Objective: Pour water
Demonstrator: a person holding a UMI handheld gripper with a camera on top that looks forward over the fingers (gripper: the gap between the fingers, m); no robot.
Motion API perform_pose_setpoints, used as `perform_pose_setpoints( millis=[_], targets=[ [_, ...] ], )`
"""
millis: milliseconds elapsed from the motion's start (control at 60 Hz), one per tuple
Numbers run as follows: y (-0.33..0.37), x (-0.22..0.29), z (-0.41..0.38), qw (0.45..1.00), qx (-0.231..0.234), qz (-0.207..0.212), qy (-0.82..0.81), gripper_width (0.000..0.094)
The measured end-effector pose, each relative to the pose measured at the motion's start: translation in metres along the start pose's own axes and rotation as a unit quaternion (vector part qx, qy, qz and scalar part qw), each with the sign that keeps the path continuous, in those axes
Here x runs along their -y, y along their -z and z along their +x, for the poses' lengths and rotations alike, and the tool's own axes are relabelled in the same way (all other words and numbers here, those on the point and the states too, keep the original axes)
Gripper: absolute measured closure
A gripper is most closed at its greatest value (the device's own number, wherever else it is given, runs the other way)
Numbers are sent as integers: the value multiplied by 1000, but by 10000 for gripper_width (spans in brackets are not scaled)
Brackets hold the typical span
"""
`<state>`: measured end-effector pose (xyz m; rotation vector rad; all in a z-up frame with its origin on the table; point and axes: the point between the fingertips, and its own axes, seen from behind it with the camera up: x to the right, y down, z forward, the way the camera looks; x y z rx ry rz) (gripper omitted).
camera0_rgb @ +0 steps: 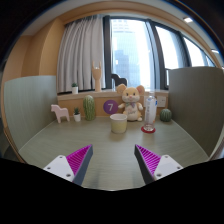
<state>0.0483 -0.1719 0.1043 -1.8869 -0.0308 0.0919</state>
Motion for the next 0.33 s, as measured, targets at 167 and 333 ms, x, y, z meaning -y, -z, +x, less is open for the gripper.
perform_pose_setpoints(
  millis=[167,333],
  targets=[
    [24,28,-10,1000,8,25,9,74],
    [46,49,-15,999,11,48,14,77]
  ],
)
